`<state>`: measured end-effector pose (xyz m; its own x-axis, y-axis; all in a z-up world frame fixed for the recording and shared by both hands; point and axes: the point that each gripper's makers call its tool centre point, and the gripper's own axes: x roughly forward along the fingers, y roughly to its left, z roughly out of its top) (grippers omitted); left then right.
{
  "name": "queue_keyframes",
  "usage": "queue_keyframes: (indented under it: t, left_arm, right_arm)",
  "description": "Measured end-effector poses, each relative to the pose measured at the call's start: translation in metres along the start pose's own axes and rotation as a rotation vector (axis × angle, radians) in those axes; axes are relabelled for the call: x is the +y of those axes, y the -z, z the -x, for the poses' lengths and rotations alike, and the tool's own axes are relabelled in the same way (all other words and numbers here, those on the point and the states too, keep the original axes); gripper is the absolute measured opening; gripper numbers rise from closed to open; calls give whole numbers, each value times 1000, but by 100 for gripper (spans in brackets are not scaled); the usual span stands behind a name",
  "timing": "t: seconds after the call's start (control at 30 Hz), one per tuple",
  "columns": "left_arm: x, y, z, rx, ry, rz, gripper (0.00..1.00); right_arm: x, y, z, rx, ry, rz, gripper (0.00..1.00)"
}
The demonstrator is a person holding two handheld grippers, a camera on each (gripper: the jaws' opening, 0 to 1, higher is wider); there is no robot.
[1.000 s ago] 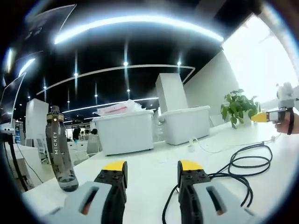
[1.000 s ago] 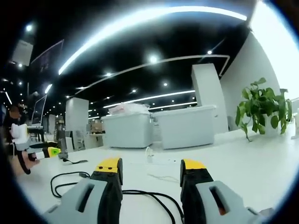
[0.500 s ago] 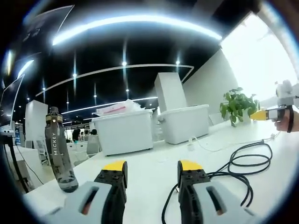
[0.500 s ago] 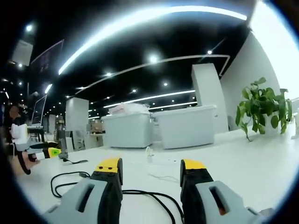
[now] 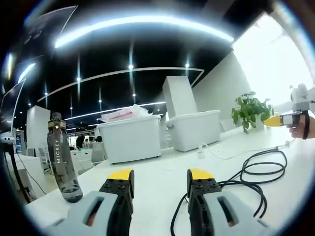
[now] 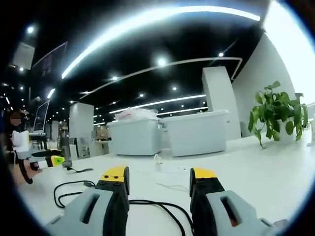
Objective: Coil the Type-C to USB data cable on the desktop and secure it with Velcro straps.
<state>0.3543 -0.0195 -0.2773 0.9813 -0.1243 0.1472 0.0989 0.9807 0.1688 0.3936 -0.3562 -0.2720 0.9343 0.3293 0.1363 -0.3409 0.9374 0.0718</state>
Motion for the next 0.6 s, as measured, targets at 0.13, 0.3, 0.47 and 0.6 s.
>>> queue_keyframes:
  t: [0.13, 0.3, 0.47, 0.6]
  left_arm:
    - [0, 0, 1, -1, -2, 1, 44]
    - [2, -1, 0, -2, -5, 3, 44]
    - [11, -4, 1, -9, -23, 24, 43]
    - [16, -2, 2, -4, -47, 27, 44]
  right_arm:
    - [0, -1, 0, -5, 1, -4, 48]
    - [-1, -6, 2, -31, 4, -2, 49]
    - [1, -18, 6, -87, 20, 66, 49]
    - [1, -22, 6, -104, 15, 70, 48]
